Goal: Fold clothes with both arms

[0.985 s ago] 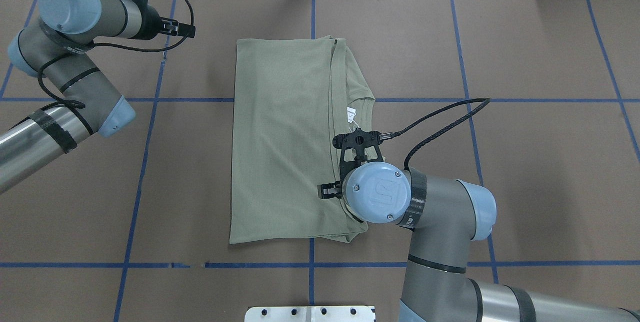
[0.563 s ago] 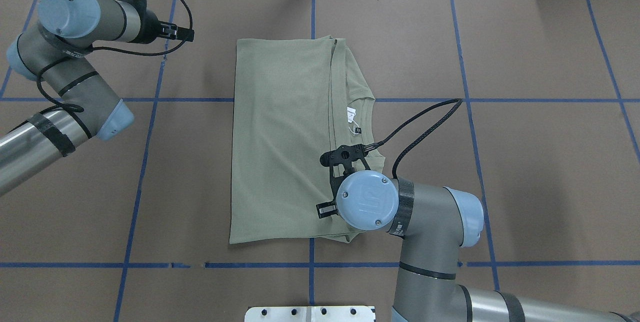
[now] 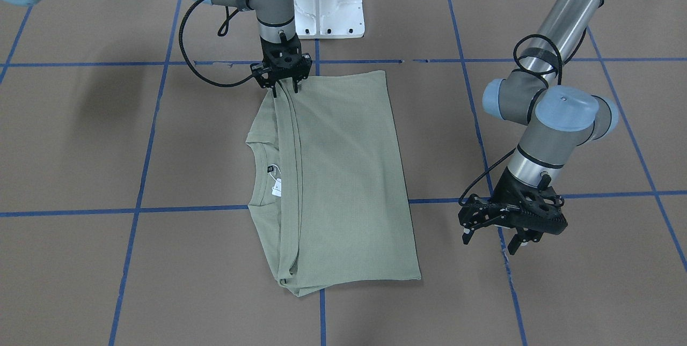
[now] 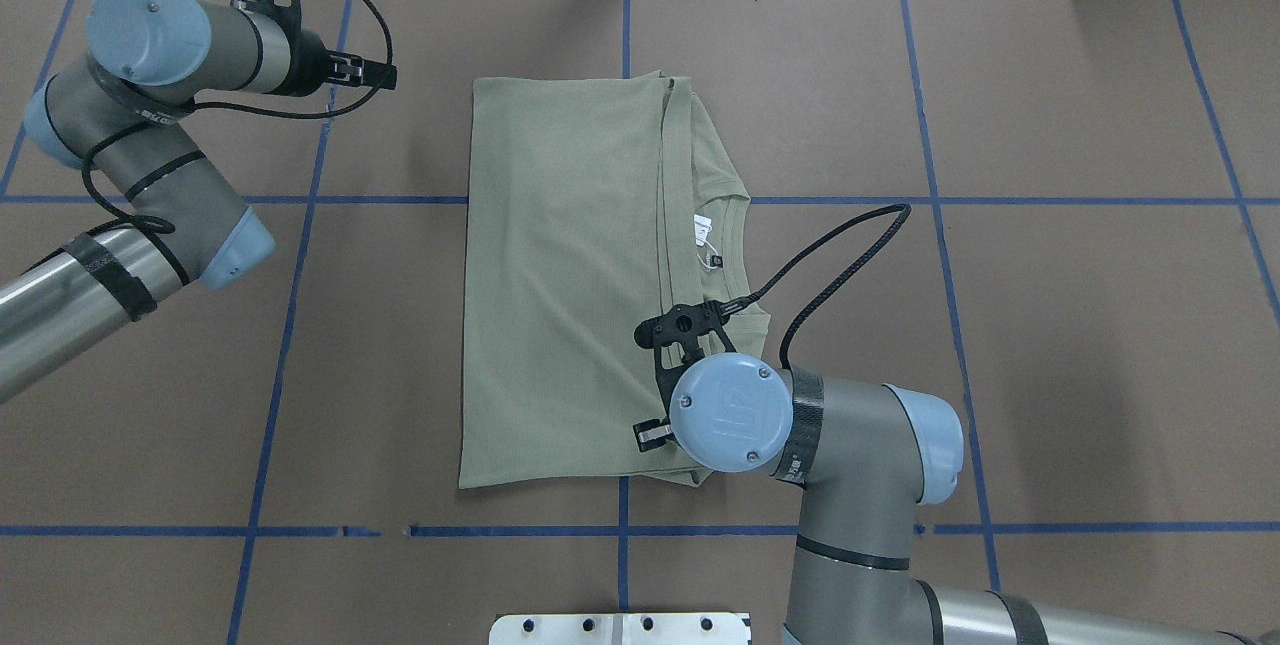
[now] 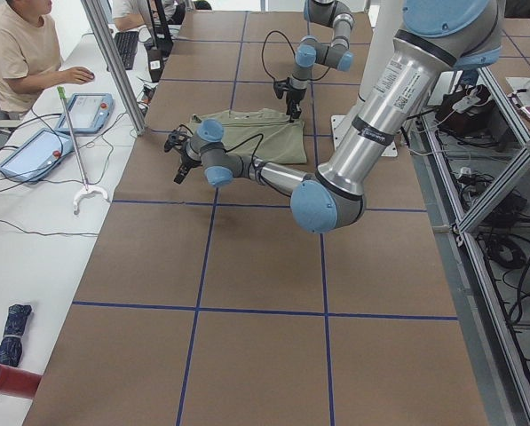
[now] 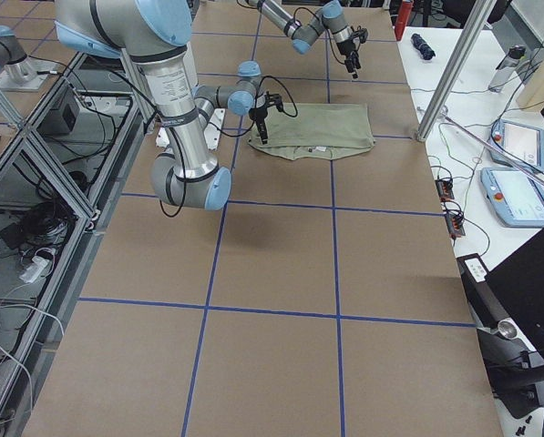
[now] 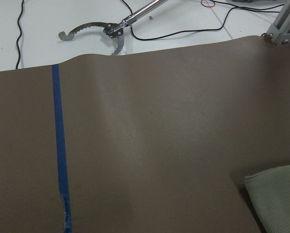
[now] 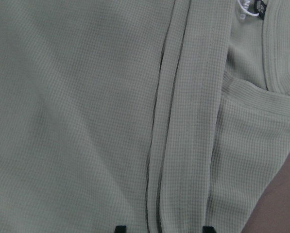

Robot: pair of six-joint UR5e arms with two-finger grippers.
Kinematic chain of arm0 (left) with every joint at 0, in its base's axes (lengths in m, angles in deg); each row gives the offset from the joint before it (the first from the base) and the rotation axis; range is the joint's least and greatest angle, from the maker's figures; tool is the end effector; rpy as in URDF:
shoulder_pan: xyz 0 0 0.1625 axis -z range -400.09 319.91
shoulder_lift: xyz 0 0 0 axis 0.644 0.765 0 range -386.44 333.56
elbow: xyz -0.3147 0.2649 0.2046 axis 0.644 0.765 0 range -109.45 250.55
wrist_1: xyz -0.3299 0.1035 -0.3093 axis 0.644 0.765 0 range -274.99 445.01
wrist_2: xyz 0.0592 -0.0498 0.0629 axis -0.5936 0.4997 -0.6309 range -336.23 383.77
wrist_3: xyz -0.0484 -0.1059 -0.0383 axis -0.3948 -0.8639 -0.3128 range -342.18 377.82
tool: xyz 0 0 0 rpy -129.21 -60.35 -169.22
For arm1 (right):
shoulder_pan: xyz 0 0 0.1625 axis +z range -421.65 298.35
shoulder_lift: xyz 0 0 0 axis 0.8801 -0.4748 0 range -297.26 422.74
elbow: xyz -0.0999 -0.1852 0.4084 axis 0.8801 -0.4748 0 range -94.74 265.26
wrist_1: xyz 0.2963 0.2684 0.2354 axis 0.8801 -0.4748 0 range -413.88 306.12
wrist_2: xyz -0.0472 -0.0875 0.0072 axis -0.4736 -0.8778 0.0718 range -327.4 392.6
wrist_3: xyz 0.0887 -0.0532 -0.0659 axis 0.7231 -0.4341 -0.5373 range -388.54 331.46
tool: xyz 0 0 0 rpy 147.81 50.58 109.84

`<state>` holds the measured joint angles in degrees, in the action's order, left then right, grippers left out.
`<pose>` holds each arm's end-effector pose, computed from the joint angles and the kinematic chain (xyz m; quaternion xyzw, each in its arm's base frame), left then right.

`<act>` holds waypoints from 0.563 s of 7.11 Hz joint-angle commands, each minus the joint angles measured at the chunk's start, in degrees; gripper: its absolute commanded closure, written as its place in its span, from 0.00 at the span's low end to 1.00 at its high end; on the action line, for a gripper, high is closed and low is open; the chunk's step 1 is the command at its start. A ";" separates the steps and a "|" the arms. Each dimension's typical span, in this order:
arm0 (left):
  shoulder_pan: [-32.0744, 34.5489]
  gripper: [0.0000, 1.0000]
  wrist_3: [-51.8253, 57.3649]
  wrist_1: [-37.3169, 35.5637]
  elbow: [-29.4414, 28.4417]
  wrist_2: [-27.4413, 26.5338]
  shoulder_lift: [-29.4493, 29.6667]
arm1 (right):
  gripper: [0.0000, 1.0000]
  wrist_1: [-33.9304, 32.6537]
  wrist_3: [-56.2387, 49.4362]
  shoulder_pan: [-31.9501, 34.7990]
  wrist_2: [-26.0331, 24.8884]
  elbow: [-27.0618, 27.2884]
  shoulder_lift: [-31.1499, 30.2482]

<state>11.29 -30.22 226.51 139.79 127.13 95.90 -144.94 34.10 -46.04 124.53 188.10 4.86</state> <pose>0.4377 -0.7160 0.4265 0.3100 0.4286 -0.0089 0.8486 -0.6544 -0.3170 0.2569 0.1224 -0.3535 -0.1012 0.9219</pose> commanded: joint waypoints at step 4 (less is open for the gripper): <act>-0.05 0.00 0.05 0.00 0.10 0.00 0.00 | 1.00 0.00 0.21 -0.05 -0.18 0.00 -0.04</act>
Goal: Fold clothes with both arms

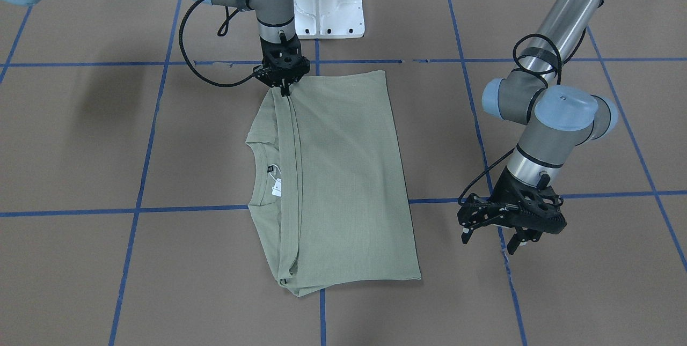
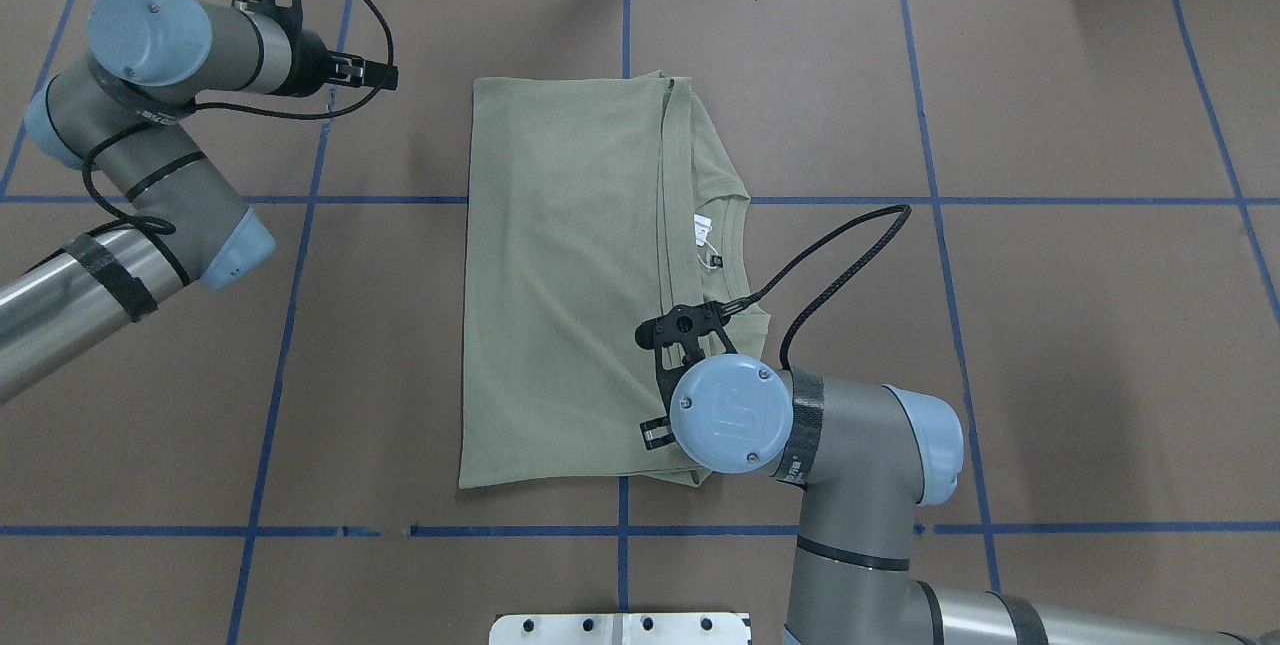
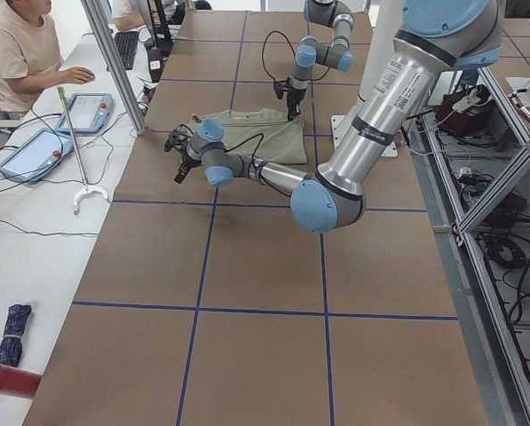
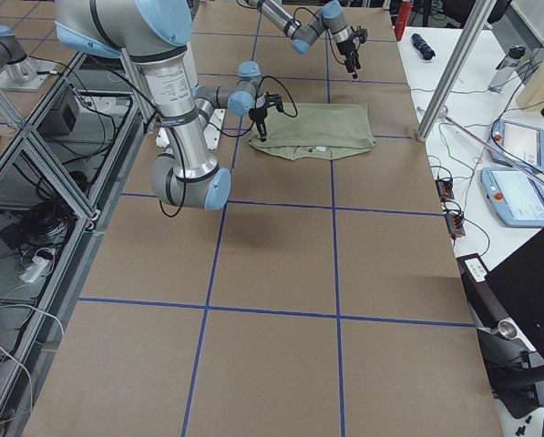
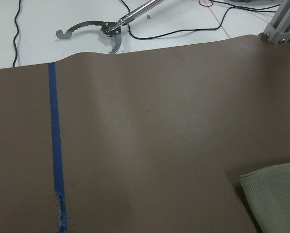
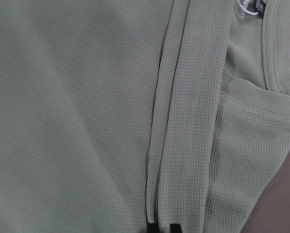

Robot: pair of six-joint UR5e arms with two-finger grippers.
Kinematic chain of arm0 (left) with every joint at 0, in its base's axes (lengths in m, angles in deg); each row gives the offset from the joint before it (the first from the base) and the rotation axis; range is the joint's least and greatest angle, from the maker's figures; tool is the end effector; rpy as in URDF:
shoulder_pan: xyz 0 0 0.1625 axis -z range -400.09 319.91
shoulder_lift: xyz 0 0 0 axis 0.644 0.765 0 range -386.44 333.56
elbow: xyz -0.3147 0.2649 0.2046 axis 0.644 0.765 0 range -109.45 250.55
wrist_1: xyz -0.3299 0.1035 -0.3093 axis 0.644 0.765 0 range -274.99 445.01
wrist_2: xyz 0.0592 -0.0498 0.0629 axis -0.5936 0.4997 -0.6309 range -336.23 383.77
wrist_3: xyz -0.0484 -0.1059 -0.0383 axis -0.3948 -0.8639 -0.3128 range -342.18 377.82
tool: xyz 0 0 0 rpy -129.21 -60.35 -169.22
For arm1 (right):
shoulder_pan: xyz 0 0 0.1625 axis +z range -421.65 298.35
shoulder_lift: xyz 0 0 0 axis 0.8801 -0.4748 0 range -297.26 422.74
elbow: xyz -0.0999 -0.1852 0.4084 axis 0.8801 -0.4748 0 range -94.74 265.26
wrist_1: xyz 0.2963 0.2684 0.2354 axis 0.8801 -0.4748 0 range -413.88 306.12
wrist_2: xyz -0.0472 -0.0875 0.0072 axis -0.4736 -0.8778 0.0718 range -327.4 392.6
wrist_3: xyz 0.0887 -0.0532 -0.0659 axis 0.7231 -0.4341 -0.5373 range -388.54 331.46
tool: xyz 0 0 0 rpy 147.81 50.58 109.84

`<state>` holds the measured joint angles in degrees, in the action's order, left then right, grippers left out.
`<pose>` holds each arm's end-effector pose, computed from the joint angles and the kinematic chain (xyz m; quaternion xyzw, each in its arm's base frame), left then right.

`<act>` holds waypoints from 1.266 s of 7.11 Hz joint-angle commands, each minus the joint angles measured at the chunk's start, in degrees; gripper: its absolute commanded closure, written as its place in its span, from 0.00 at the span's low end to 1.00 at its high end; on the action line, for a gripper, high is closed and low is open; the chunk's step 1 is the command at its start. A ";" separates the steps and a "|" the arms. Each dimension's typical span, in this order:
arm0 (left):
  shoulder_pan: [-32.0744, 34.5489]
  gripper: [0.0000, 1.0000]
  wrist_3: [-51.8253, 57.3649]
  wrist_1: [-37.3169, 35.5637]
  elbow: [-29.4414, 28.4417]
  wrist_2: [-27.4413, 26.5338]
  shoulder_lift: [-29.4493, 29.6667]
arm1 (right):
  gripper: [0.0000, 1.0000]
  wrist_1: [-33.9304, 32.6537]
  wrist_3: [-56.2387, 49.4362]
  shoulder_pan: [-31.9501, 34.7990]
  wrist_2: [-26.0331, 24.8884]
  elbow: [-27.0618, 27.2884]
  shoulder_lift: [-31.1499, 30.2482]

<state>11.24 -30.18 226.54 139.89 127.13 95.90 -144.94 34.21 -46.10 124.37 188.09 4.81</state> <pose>0.4381 -0.7154 0.4254 0.3107 0.4293 -0.0081 0.8480 -0.6546 -0.3167 0.2576 0.1229 -0.3528 -0.1003 0.9222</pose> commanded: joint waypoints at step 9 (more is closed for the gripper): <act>-0.71 0.00 0.01 1.64 -0.09 0.00 -0.44 | 0.01 0.97 22.07 -6.31 -8.26 9.24 -11.68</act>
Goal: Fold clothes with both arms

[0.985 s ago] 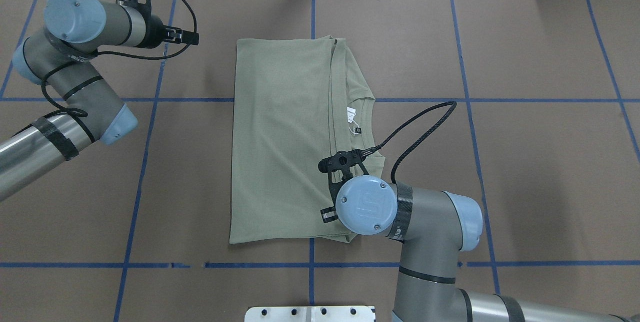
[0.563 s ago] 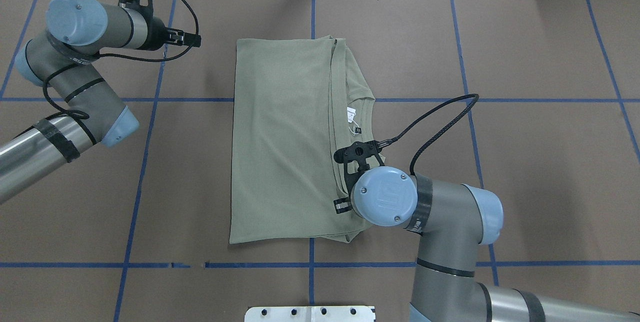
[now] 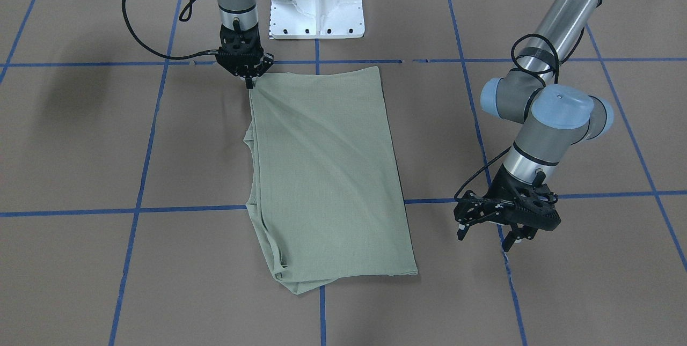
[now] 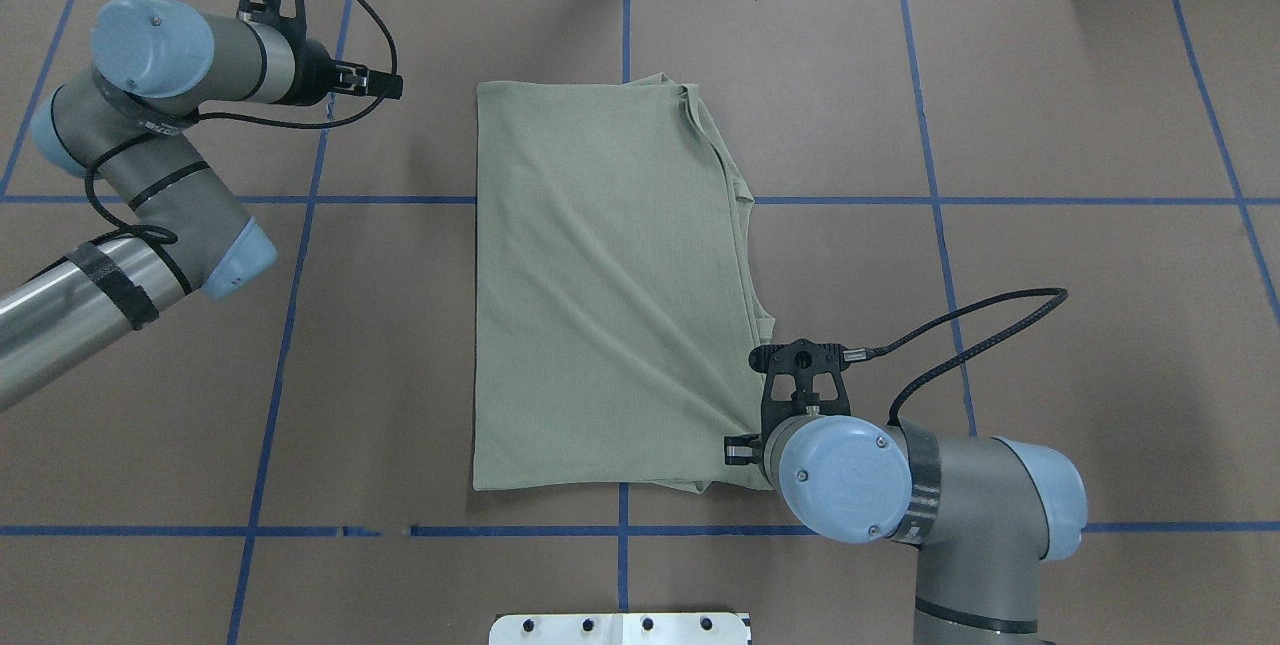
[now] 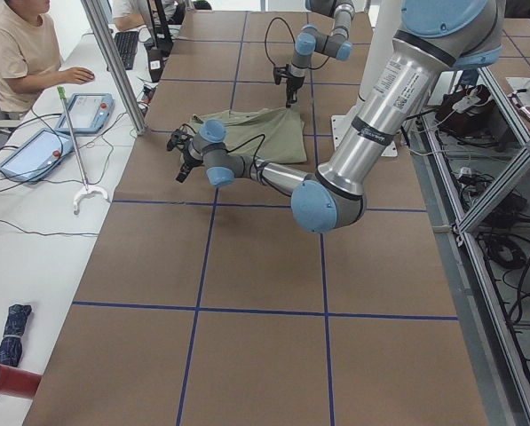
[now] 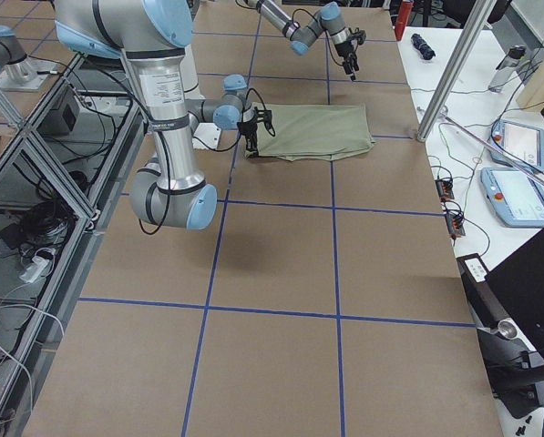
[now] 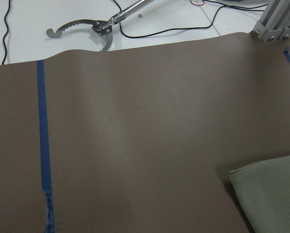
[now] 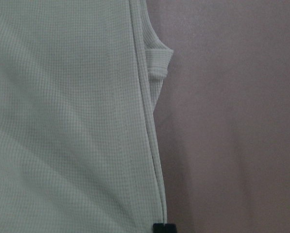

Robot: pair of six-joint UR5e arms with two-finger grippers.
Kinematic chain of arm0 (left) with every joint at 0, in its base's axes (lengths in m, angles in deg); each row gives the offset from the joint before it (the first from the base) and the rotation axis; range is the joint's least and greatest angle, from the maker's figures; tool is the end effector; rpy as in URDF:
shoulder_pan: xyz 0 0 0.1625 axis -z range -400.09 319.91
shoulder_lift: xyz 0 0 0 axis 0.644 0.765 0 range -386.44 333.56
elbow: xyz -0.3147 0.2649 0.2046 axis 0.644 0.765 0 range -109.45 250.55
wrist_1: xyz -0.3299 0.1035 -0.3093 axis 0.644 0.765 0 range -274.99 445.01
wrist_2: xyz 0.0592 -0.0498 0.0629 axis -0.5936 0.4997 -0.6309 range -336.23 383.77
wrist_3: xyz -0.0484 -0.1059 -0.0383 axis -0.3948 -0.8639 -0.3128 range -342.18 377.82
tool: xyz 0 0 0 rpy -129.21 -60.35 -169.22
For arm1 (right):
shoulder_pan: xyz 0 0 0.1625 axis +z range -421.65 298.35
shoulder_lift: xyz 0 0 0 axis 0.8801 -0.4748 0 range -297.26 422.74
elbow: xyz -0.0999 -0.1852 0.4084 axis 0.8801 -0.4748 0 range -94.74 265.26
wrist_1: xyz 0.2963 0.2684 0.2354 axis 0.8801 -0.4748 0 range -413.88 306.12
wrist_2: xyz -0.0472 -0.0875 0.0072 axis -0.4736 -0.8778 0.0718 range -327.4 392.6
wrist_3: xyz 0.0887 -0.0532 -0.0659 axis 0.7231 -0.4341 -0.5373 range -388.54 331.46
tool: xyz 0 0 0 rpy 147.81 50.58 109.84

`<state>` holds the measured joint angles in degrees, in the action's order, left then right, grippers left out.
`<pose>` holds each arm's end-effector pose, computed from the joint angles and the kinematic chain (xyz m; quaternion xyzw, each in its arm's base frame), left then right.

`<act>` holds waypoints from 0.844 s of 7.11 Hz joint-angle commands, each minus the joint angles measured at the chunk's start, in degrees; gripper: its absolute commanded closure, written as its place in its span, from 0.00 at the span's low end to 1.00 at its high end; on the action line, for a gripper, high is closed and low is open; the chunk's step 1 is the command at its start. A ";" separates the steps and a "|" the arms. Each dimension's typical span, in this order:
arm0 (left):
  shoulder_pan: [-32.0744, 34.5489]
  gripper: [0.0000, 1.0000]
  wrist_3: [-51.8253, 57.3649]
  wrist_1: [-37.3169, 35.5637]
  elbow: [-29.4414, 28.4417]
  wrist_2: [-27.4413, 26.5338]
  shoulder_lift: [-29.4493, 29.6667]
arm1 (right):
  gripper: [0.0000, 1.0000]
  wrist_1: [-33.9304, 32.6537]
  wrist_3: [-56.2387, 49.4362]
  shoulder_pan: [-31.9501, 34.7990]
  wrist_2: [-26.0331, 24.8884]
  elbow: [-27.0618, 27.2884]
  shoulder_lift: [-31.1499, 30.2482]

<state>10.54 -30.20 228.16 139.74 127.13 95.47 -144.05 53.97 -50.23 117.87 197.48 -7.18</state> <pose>0.4451 -0.7079 0.4289 0.3139 0.4361 -0.0018 0.8434 -0.6012 -0.2678 0.3188 0.0970 -0.3479 0.0468 0.9313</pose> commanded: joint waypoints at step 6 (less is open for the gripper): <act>-6.38 0.00 -13.91 -0.95 23.37 5.63 -14.88 | 0.00 22.97 11.05 7.13 0.86 0.11 -0.46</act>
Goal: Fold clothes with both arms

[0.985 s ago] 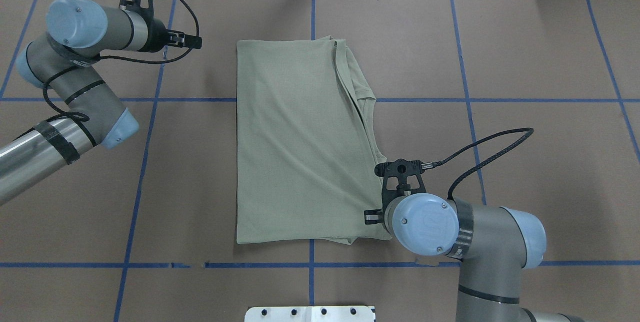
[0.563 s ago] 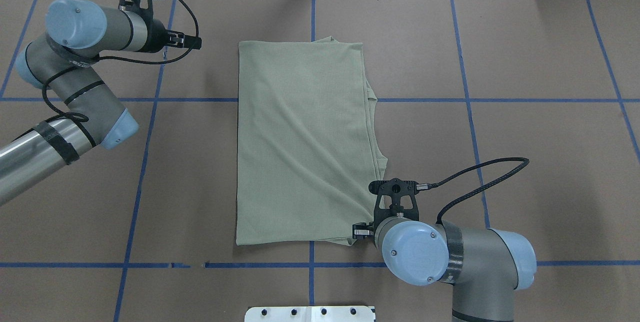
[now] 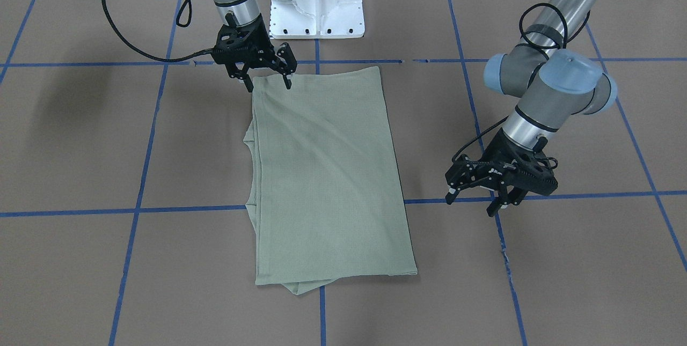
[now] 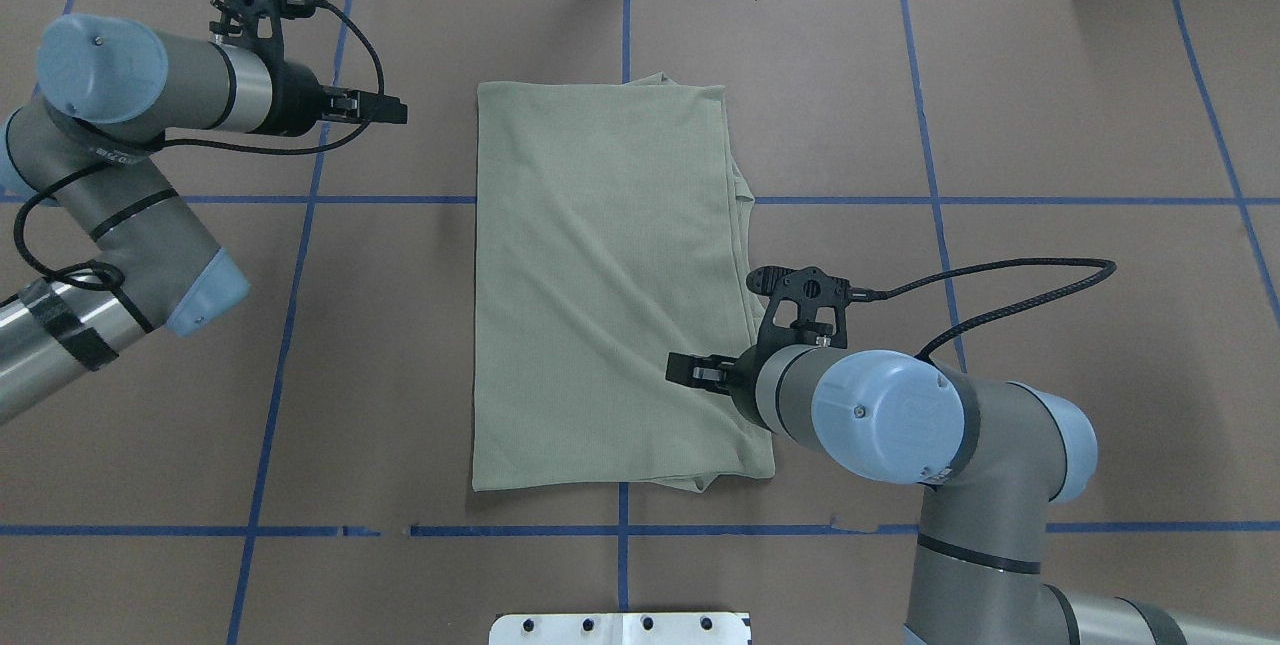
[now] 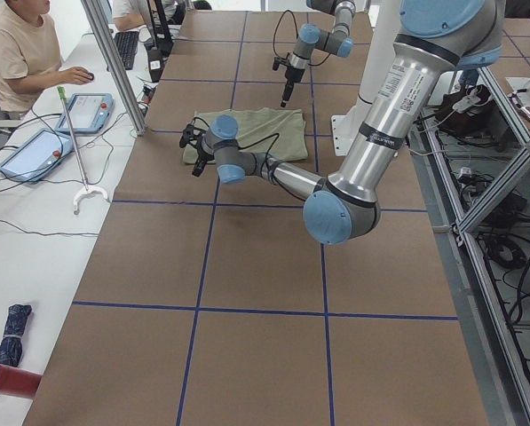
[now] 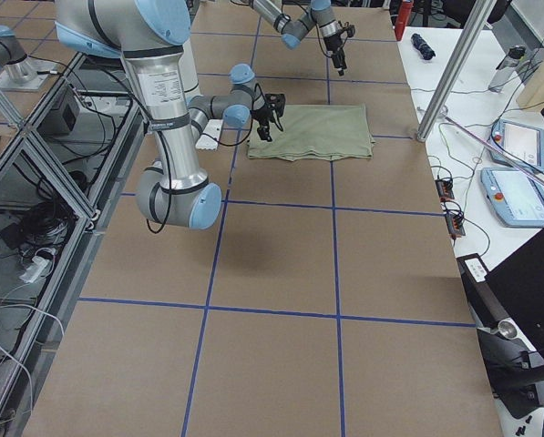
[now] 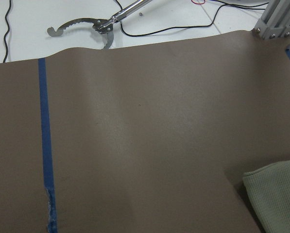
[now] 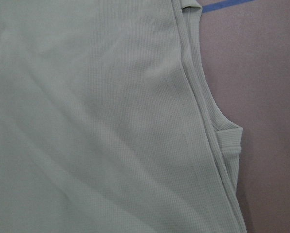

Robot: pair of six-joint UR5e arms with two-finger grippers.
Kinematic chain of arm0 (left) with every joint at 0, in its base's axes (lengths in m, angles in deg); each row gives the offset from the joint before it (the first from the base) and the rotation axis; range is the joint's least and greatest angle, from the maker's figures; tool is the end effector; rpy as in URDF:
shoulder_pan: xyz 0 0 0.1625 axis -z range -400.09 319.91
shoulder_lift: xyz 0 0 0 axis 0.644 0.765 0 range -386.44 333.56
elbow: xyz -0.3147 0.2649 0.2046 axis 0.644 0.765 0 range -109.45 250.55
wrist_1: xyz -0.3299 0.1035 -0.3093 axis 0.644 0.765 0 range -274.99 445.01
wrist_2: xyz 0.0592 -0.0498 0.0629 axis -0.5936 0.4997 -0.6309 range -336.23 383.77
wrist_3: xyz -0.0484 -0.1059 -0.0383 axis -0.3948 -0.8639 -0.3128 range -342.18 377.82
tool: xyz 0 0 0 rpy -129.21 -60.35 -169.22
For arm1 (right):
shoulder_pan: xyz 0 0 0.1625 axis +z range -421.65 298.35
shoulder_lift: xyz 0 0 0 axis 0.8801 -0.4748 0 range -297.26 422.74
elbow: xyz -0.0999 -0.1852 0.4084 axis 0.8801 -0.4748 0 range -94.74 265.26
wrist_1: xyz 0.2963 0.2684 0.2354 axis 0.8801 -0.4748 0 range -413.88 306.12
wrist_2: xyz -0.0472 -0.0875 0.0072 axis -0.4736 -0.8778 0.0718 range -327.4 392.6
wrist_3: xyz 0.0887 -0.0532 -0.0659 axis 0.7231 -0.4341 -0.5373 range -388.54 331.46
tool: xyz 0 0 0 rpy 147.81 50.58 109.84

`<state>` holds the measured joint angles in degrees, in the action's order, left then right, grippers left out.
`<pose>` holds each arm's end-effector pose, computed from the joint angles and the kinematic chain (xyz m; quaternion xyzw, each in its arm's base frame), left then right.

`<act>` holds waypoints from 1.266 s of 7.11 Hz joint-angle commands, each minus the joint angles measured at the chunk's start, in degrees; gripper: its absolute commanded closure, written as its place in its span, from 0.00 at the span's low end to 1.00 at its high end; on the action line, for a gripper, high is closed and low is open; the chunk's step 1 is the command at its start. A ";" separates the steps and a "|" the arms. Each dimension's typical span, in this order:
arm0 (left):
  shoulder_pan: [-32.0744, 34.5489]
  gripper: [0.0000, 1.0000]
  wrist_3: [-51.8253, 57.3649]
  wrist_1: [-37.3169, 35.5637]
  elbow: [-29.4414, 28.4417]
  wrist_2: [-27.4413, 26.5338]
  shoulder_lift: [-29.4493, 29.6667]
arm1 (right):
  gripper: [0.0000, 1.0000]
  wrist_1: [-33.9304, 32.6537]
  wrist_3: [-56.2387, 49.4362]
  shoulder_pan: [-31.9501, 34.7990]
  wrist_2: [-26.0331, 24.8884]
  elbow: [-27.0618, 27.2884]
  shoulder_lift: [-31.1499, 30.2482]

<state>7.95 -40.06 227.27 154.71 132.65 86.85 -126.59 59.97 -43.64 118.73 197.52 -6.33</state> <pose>0.4311 -0.6195 0.3979 0.2601 0.5180 -0.0193 0.8146 -0.5684 -0.3338 0.2611 0.1140 -0.4911 0.1409 0.8520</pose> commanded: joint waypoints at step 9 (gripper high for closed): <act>-38.08 0.14 -50.74 -9.96 24.92 -29.69 -13.04 | 0.00 17.60 8.79 0.36 -3.78 0.34 -9.50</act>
<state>-28.31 -89.62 220.76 180.57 103.31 70.29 -108.92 68.76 -43.20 114.98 197.93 -15.84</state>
